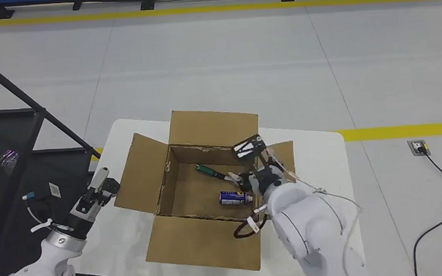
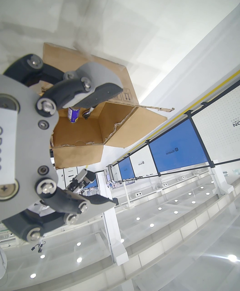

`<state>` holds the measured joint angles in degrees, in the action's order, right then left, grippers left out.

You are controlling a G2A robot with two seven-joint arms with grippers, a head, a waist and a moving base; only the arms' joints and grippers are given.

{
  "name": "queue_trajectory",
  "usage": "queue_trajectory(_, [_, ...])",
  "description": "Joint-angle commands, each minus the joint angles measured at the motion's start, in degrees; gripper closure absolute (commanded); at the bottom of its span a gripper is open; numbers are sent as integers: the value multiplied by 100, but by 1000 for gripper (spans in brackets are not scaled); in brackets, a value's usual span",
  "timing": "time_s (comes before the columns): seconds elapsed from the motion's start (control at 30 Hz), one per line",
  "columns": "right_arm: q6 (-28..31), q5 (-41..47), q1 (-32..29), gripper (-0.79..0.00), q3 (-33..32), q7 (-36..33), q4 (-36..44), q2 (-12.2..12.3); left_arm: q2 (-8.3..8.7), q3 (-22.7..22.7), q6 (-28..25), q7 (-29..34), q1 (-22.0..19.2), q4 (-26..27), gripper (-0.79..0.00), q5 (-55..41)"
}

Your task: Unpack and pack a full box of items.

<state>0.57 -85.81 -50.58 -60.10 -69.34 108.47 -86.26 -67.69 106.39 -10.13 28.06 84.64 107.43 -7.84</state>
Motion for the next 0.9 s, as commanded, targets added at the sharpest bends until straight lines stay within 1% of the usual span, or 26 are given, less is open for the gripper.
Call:
queue_trajectory(0.0, [215, 132, 433, -785, 284, -416, -602, -59, 0, 0, 0, 0, 0, 0, -785, 0])
queue_trajectory(0.07, [398, 364, 817, -785, 548, -737, -1282, -138, 0, 0, 0, 0, 0, 0, -785, 0])
queue_trajectory(0.17, [524, 689, 1349, -785, 911, -847, -2257, -278, 0, 0, 0, 0, 0, 0, -785, 0])
queue_trajectory(0.3, [505, 995, 1946, -785, 1348, -767, -3534, -494, 0, 0, 0, 0, 0, 0, -785, 0])
queue_trajectory(0.47, [687, 1487, 2496, -785, 1758, -685, -4830, -770, 0, 0, 0, 0, 0, 0, -785, 0])
queue_trajectory(0.63, [973, 1830, 2874, -785, 2037, -713, -5762, -999, 0, 0, 0, 0, 0, 0, -785, 0])
queue_trajectory(0.83, [1176, 2013, 3101, -785, 2306, -523, -6561, -1236, 0, 0, 0, 0, 0, 0, -785, 0])
queue_trajectory(0.87, [1176, 2021, 3125, -767, 2347, -484, -6685, -1274, 0, 0, 0, 0, 0, 0, -785, 0])
